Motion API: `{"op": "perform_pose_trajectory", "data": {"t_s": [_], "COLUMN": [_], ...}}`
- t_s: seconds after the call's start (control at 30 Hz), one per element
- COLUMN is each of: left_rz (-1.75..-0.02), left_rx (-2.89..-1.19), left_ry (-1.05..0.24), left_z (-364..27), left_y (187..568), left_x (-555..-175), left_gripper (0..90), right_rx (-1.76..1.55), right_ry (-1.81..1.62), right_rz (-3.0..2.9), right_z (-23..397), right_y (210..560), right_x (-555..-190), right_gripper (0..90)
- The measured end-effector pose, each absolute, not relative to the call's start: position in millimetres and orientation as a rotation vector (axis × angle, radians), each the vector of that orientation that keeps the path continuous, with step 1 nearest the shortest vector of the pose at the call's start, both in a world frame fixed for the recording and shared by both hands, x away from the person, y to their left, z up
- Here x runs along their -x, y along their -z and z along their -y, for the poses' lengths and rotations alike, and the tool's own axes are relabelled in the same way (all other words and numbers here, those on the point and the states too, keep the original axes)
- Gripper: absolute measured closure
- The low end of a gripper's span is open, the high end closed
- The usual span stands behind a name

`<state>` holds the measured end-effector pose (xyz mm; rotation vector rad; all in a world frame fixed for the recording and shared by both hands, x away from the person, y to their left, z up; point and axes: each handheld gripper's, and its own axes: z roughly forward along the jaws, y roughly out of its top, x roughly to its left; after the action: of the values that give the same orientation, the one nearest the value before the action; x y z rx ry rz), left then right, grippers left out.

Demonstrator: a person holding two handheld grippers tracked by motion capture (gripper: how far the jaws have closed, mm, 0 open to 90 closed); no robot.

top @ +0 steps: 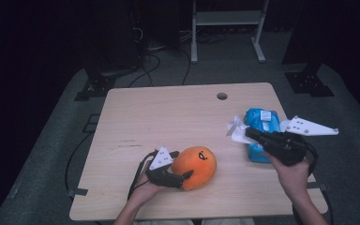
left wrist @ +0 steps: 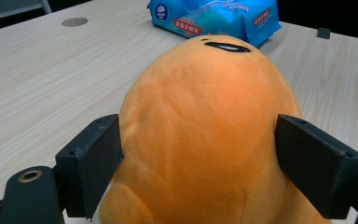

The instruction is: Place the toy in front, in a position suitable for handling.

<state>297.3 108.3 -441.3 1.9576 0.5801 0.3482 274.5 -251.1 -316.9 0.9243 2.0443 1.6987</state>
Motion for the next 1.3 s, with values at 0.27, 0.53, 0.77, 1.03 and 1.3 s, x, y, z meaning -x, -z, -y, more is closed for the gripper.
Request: {"op": "perform_pose_trajectory", "data": {"t_s": [0.27, 0.53, 0.77, 1.03, 1.3], "left_rz": [-0.580, -0.575, -0.563, -0.561, -0.558], "left_rx": [-1.958, -1.963, -1.963, -1.969, -1.983], "left_ry": [-0.340, -0.330, -0.321, -0.312, -0.311], "left_z": [-109.8, -110.0, -108.8, -107.3, -105.2], "left_y": [443.4, 443.9, 444.4, 445.7, 446.1], "left_x": [-299.4, -299.7, -300.0, -300.3, -299.4], "left_gripper": [15.3, 15.1, 15.2, 15.6, 16.3], "right_rx": [-0.793, -0.794, -0.859, -0.901, -0.914], "right_ry": [-1.806, -1.772, -1.577, -1.500, -1.523], "right_rz": [-2.195, -2.333, -2.396, -2.347, -2.295], "right_z": [215.7, 194.2, 174.2, 171.6, 176.5], "right_y": [311.2, 328.7, 373.9, 406.3, 422.1], "right_x": [-244.2, -247.4, -277.7, -305.0, -311.1], "right_gripper": [87.1, 86.7, 86.4, 79.8, 55.9]}}
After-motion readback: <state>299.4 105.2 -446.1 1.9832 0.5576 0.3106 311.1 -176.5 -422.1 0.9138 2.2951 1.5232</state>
